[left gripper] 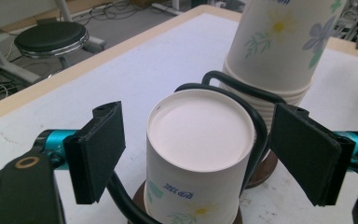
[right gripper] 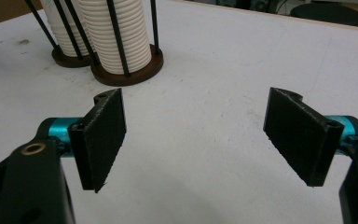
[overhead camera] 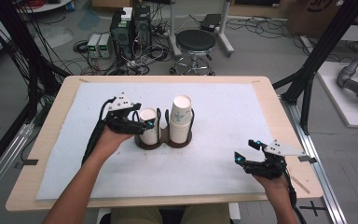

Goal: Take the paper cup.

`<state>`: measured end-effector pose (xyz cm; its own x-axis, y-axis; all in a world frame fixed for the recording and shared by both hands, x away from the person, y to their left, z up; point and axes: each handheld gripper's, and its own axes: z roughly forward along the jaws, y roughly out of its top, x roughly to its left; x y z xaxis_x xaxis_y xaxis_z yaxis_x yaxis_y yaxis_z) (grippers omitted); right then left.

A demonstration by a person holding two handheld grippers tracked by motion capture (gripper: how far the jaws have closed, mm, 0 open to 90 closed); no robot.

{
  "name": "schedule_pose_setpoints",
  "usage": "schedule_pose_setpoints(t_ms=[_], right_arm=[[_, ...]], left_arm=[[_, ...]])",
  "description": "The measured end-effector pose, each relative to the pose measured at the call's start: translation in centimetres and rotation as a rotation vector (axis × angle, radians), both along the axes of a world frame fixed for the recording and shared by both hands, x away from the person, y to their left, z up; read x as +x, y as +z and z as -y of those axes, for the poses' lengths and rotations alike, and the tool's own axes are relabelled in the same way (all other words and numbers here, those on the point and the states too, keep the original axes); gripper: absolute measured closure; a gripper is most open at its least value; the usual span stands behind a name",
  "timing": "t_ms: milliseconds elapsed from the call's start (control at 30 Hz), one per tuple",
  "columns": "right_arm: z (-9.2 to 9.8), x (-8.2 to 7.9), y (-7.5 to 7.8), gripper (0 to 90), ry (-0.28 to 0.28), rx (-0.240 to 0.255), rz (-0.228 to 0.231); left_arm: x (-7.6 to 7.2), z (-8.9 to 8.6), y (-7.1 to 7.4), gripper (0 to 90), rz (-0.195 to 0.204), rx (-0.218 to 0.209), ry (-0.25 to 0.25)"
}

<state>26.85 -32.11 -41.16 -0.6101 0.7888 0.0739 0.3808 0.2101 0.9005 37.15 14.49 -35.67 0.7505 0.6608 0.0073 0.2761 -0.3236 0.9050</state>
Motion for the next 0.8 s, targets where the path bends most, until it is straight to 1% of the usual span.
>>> schedule_pose_setpoints(t_ms=[233, 300, 333, 433, 500, 633, 700, 733, 800], right_arm=[[0.0, 0.0, 0.0, 21.5, 0.001, -0.001, -0.003], [0.1, 0.0, 0.0, 21.5, 0.001, 0.002, -0.002], [0.1, 0.0, 0.0, 21.5, 0.000, 0.000, -0.005], [0.1, 0.0, -0.1, 21.5, -0.001, 0.001, -0.006], [0.1, 0.0, 0.0, 21.5, 0.001, 0.001, -0.004], [0.0, 0.0, -0.1, 21.5, 0.000, 0.001, -0.007], [0.0, 0.1, -0.1, 21.5, 0.000, -0.001, -0.007], [0.0, 0.0, -0.1, 21.5, 0.001, 0.001, -0.009], [0.0, 0.1, -0.1, 21.5, 0.003, -0.001, -0.008]], left_arm=[[0.5, 0.3, -0.6, 23.8, -0.025, 0.029, -0.006], [0.6, 0.3, -0.6, 29.0, -0.026, 0.030, -0.013], [0.6, 0.3, -0.6, 31.9, -0.024, 0.026, -0.029], [0.5, 0.3, -0.6, 33.6, -0.022, 0.025, -0.032], [0.5, 0.2, -0.5, 34.1, -0.022, 0.010, -0.040], [0.4, -0.3, 0.0, 34.6, -0.010, -0.030, -0.037], [0.4, -0.5, 0.4, 35.1, -0.002, -0.034, -0.041], [0.3, -0.6, 0.6, 35.4, 0.005, -0.054, -0.036], [0.2, -0.8, 1.2, 36.0, 0.011, -0.064, -0.039]])
